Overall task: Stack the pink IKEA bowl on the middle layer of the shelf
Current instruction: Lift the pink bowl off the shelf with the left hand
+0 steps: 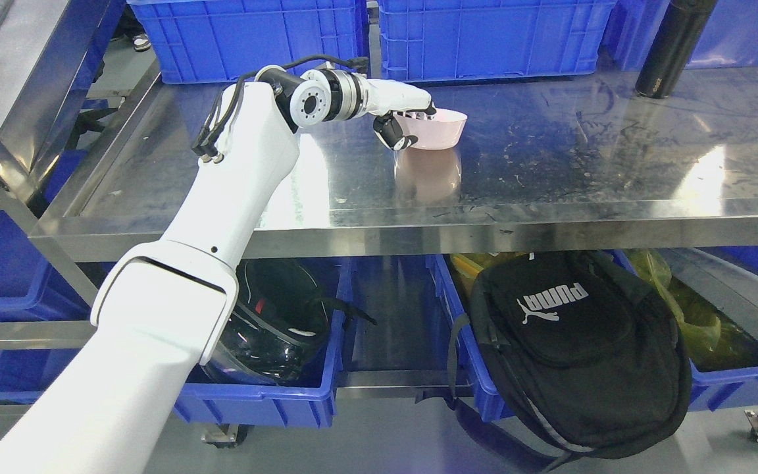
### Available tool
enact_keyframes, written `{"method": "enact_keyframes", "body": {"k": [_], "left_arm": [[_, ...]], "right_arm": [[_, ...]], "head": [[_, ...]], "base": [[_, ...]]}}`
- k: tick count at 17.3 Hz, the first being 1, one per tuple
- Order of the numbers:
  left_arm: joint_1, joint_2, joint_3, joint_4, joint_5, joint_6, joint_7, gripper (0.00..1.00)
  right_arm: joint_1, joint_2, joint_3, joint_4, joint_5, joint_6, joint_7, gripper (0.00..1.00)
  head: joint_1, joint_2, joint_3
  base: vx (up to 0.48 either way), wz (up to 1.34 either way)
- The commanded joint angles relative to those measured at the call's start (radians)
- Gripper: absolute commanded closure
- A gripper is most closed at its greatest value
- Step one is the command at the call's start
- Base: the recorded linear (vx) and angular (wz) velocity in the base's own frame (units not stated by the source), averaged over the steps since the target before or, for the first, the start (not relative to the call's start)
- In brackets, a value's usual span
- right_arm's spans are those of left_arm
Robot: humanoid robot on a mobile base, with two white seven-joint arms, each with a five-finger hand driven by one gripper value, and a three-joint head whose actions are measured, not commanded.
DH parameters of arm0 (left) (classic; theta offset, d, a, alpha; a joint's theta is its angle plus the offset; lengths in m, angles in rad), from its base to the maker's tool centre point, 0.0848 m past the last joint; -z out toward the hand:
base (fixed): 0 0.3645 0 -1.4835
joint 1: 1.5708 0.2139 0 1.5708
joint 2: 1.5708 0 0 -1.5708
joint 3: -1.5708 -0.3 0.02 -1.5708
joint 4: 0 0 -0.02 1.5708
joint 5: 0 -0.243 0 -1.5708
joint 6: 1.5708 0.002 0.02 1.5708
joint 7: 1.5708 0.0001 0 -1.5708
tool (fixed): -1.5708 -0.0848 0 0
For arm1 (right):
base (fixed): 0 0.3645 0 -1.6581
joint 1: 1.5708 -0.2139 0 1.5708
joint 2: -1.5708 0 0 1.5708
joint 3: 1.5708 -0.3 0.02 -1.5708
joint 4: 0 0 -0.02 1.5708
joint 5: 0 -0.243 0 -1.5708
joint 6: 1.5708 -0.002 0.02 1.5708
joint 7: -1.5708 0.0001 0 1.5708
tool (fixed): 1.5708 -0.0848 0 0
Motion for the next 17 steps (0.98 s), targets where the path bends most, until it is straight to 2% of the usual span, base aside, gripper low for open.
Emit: {"method": "enact_keyframes", "body": {"k": [1, 6, 12, 17], "left_arm": [[0.01, 0.018, 0.164, -0.132, 0.004, -0.029, 0.004, 1.0], [0.067, 0.018, 0.233, -0.325, 0.007, -0.101, 0.013, 0.99], [0.249, 0.018, 0.373, -0.681, 0.03, -0.393, 0.013, 0.99], [0.333, 0.018, 0.382, -0.881, 0.149, -0.393, 0.013, 0.99]], "right_arm": [[0.023, -0.018, 0.0, -0.017, 0.0, 0.0, 0.0, 0.0], [0.023, -0.018, 0.0, -0.017, 0.0, 0.0, 0.0, 0.0], [0.023, -0.018, 0.0, -0.017, 0.0, 0.0, 0.0, 0.0], [0.023, -0.018, 0.0, -0.017, 0.0, 0.0, 0.0, 0.0]], "head": [[0.0, 0.0, 0.0], [0.0, 0.0, 0.0], [0.0, 0.0, 0.0], [0.0, 0.0, 0.0]], "base": [[0.002, 0.04], [0.001, 0.07], [-0.001, 0.12], [0.002, 0.43]]}}
